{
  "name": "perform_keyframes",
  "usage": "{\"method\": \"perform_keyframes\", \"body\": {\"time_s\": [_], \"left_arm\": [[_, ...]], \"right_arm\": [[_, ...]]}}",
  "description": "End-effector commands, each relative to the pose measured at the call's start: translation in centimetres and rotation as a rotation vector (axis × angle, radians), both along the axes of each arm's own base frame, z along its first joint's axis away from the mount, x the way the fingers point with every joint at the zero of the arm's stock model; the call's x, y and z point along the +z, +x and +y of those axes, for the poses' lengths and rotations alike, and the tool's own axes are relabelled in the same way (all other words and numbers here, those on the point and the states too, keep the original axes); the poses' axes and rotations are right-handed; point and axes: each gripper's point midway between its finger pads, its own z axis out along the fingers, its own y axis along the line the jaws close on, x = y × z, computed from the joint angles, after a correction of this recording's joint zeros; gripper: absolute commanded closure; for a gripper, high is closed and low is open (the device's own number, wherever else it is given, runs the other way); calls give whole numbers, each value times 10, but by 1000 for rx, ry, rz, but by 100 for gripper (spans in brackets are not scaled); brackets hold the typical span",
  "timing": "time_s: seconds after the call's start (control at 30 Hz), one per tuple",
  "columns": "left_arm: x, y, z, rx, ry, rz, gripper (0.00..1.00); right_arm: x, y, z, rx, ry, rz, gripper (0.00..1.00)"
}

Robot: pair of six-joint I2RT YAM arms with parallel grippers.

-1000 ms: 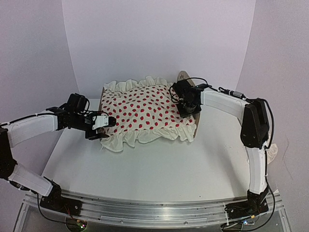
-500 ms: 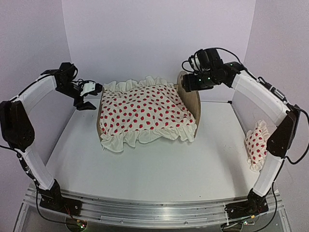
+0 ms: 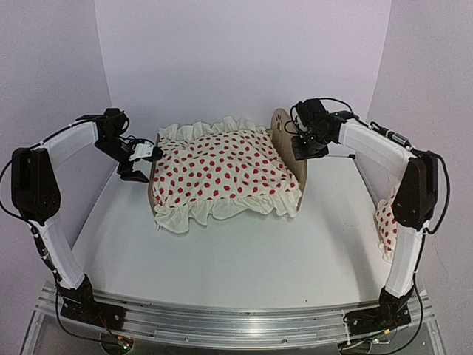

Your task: Set up the pet bed

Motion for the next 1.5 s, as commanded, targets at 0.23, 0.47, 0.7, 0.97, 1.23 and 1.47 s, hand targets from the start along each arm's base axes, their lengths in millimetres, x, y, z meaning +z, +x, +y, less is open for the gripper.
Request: {"method": "perform_keyframes", "body": {"time_s": [0.23, 0.47, 0.7, 0.97, 1.23, 1.47], "left_arm": [[64, -1, -12, 101, -162, -31, 22], [89, 31, -20, 334, -352, 59, 22], [71, 46, -19, 542, -419, 200, 24], [30, 34, -24, 610, -424, 204, 29], [-17, 13, -2, 646, -312, 185, 35], [17, 19, 20, 675, -404, 152, 35]], "right_arm": [[-19, -27, -22, 282, 20, 122, 96], [-27, -78, -27, 594, 14, 152, 100], [-8, -111, -33, 855, 53, 72, 100], [-20, -36, -22, 851, 69, 39, 96], [-8, 77, 27, 781, 90, -132, 65], [32, 116, -31, 329, 0, -197, 28]]}}
